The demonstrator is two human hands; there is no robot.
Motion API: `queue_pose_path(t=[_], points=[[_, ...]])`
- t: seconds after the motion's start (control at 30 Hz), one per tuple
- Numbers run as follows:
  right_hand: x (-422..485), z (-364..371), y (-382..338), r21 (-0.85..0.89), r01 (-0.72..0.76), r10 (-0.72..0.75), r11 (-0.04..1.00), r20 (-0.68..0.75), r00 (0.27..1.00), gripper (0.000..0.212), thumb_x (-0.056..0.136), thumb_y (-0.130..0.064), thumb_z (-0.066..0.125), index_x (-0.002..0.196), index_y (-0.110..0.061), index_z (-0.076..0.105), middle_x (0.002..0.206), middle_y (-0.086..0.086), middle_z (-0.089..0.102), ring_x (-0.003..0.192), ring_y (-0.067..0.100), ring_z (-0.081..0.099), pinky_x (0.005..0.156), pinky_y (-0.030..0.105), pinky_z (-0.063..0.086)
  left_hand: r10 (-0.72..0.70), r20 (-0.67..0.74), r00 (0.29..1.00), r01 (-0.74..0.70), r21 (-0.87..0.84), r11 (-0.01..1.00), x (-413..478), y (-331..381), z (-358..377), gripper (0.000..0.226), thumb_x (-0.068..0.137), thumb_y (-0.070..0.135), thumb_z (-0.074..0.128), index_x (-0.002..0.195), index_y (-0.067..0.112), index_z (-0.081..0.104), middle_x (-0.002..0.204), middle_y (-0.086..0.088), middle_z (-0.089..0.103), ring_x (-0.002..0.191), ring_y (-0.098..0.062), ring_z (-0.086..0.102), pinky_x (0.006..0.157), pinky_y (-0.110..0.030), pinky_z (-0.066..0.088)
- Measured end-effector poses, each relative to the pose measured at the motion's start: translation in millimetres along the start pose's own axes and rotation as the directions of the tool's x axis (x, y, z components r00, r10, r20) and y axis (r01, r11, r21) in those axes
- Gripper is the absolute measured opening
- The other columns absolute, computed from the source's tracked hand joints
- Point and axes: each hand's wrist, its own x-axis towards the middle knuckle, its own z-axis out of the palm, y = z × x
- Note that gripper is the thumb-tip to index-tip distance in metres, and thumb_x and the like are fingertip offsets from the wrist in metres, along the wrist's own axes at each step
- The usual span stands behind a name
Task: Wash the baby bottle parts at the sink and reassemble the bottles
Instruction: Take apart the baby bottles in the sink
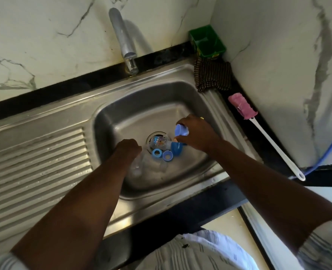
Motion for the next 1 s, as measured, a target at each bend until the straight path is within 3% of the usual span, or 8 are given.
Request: queue_pose_path(t=[0.2, 0.33, 0.4, 0.5, 0.6, 0.73, 0.87, 1.0], points=[[-4.4, -7.8, -7.5, 0.163, -0.028, 0.024, 0.986, 0.026, 0.999, 0.049, 0.076, -0.042, 0.083, 0.112, -0.014, 0.064, 0.097, -0.006, 0.062, 0.088, 0.009, 0.058, 0.073, 0.018, 0.042, 0.051, -0.019, 0.999, -0.051, -0.027, 0.998, -6.4, -4.5, -6.6, 0.040, 0.102, 0.038, 0.050, 0.124, 0.005, 0.056, 0.122, -0.016, 0.061, 0.108, -0.030, 0.060, 0.080, -0.033, 0.043], [-6.5, -4.4, -18.9, 0.239, -0.046, 0.031, 0.970, 0.065, 0.997, 0.046, 0.078, -0.039, 0.082, 0.111, -0.015, 0.063, 0.097, -0.009, 0.062, 0.089, 0.009, 0.060, 0.071, 0.016, 0.044, 0.068, -0.104, 0.992, -0.095, -0.282, 0.955, -18.9, -7.9, -29.3, 0.038, 0.101, 0.032, 0.054, 0.129, 0.006, 0.058, 0.110, -0.011, 0.059, 0.099, -0.029, 0.059, 0.087, -0.038, 0.048], [-4.3, 1.5, -26.4, 0.272, -0.051, 0.035, 0.961, 0.063, 0.997, 0.037, 0.077, -0.038, 0.082, 0.104, -0.021, 0.065, 0.097, -0.009, 0.066, 0.089, 0.009, 0.062, 0.077, 0.022, 0.050, 0.137, -0.121, 0.983, -0.181, -0.544, 0.820, -30.9, 0.4, -39.8, 0.025, 0.100, 0.031, 0.055, 0.116, 0.013, 0.063, 0.102, -0.009, 0.060, 0.092, -0.028, 0.063, 0.084, -0.041, 0.055], [-3.1, 8.1, -40.9, 0.324, -0.014, -0.005, 0.946, 0.058, 0.998, 0.022, 0.076, -0.026, 0.079, 0.096, -0.025, 0.067, 0.092, -0.013, 0.067, 0.086, 0.008, 0.062, 0.078, 0.022, 0.046, 0.292, -0.033, 0.956, -0.165, -0.884, 0.438, -66.5, 24.0, -51.9, 0.028, 0.099, 0.036, 0.061, 0.111, 0.011, 0.064, 0.103, -0.012, 0.068, 0.090, -0.025, 0.068, 0.074, -0.034, 0.056], [-7.2, 3.9, -59.7, 0.410, 0.017, -0.050, 0.912, 0.069, 0.996, 0.029, 0.085, -0.016, 0.074, 0.113, -0.015, 0.066, 0.099, -0.009, 0.066, 0.091, 0.008, 0.060, 0.072, 0.011, 0.042, 0.388, -0.124, 0.913, -0.255, -0.917, 0.308, -92.0, 32.9, -51.4, 0.023, 0.098, 0.030, 0.062, 0.112, 0.013, 0.069, 0.103, -0.007, 0.073, 0.089, -0.016, 0.072, 0.080, -0.031, 0.061], [-13.2, -6.3, -73.0, 0.578, -0.058, -0.066, 0.814, 0.192, 0.979, 0.022, 0.088, -0.010, 0.067, 0.108, -0.020, 0.071, 0.095, 0.009, 0.074, 0.088, 0.028, 0.072, 0.078, 0.039, 0.058, 0.271, -0.317, 0.909, -0.388, -0.880, 0.274, -101.5, 24.8, -49.1, 0.016, 0.100, 0.020, 0.060, 0.101, 0.011, 0.072, 0.097, -0.017, 0.070, 0.082, -0.020, 0.066, 0.083, -0.036, 0.058], [-22.7, -20.7, -78.1, 0.730, -0.116, -0.046, 0.673, 0.197, 0.979, 0.024, 0.097, -0.006, 0.056, 0.109, -0.022, 0.069, 0.092, 0.013, 0.069, 0.065, 0.018, 0.069, 0.059, 0.029, 0.056, 0.188, -0.395, 0.899, -0.434, -0.858, 0.275, -115.7, 18.9, -56.6, 0.024, 0.104, 0.019, 0.051, 0.115, 0.000, 0.062, 0.096, -0.019, 0.067, 0.070, -0.018, 0.063, 0.062, -0.024, 0.055], [-27.0, -28.2, -80.1, 0.771, -0.055, -0.029, 0.634, 0.094, 0.995, 0.033, 0.093, -0.013, 0.067, 0.126, -0.013, 0.063, 0.111, 0.015, 0.070, 0.082, 0.018, 0.068, 0.067, 0.032, 0.061, 0.203, -0.426, 0.881, -0.463, -0.866, 0.189, -134.1, 25.6, -65.4, 0.017, 0.105, 0.011, 0.047, 0.115, 0.000, 0.056, 0.088, -0.014, 0.064, 0.062, -0.016, 0.065, 0.056, -0.019, 0.056]])
